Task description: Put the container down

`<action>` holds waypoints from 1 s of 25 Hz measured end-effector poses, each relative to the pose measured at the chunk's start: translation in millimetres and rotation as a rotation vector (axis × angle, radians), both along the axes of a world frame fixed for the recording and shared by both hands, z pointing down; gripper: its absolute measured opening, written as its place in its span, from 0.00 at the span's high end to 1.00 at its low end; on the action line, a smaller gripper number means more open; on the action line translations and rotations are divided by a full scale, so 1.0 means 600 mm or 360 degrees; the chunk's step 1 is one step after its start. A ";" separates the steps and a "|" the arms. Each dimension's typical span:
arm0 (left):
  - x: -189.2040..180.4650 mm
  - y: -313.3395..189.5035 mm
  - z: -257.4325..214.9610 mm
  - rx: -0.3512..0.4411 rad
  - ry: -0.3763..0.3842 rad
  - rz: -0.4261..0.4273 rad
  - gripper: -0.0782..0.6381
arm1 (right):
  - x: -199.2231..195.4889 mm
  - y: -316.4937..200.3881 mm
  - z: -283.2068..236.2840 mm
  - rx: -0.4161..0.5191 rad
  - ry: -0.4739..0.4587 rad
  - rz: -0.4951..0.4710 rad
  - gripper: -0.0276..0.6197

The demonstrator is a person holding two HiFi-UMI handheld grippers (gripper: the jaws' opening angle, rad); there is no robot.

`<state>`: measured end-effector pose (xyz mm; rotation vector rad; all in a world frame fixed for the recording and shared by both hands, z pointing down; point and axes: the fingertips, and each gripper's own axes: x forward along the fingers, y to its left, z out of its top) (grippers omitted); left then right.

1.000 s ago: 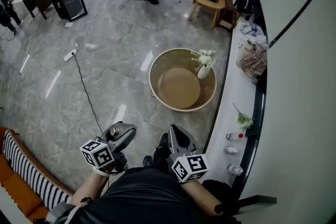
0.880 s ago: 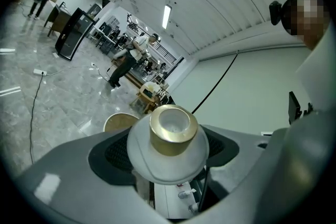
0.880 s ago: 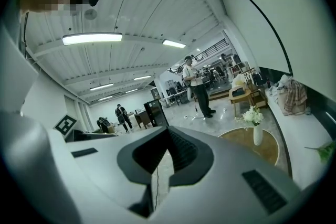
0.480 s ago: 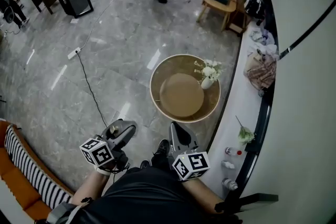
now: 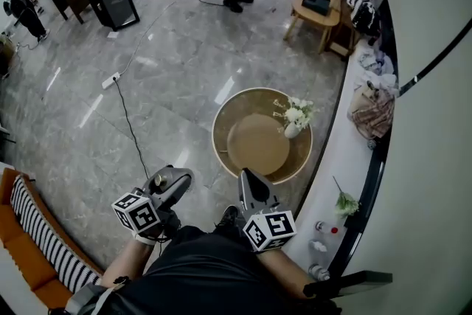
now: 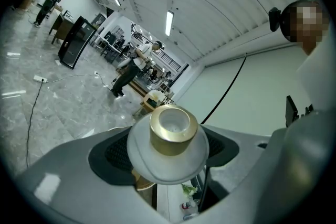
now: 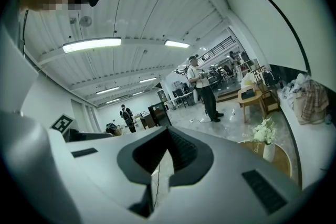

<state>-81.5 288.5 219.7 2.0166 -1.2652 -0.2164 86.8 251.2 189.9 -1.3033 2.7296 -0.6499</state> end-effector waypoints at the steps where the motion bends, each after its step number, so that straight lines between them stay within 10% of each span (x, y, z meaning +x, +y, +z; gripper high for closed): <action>1: 0.001 -0.005 0.002 0.0000 0.0001 -0.0006 0.39 | 0.004 -0.006 0.002 0.0000 -0.0002 0.0001 0.95; 25: -0.037 -0.240 0.064 -0.0094 0.0056 0.0043 0.39 | 0.006 -0.210 0.051 -0.0103 0.0100 0.0149 0.95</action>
